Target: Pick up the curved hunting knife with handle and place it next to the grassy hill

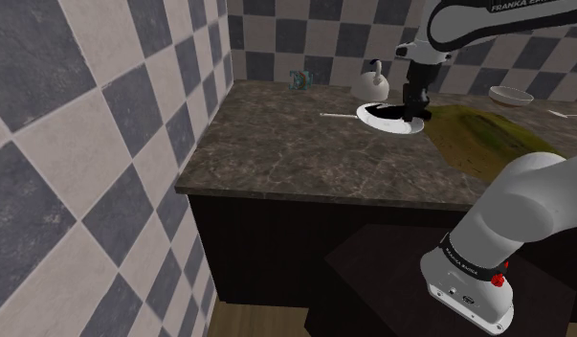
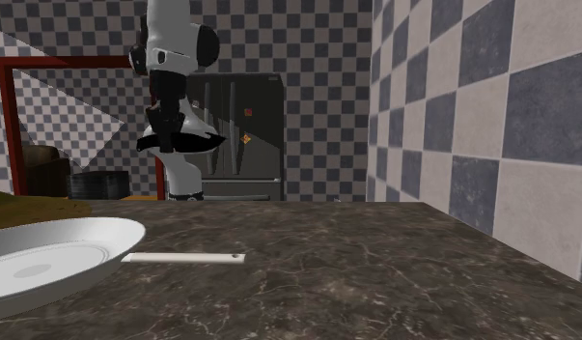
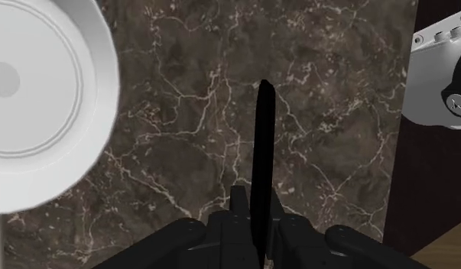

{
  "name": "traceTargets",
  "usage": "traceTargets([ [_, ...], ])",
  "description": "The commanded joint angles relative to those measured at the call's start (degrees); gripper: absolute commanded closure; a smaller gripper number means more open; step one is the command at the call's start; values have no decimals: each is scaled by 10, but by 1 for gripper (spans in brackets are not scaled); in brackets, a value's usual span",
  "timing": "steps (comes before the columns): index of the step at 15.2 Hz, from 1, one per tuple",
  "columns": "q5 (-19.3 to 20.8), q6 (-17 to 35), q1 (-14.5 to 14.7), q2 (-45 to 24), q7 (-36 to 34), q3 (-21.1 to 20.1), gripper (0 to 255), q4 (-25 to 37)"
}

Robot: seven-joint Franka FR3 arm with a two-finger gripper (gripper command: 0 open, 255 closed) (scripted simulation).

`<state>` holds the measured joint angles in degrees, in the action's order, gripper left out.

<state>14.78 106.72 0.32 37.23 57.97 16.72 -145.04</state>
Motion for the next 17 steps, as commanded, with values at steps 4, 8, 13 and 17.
traceTargets([
  [4,44,-22,-44,66,58,42,255,-35],
  [8,83,-42,-81,110,109,79,255,-49],
  [13,106,-16,-98,117,123,103,255,-79],
  [17,117,17,-101,110,120,115,255,-104],
])
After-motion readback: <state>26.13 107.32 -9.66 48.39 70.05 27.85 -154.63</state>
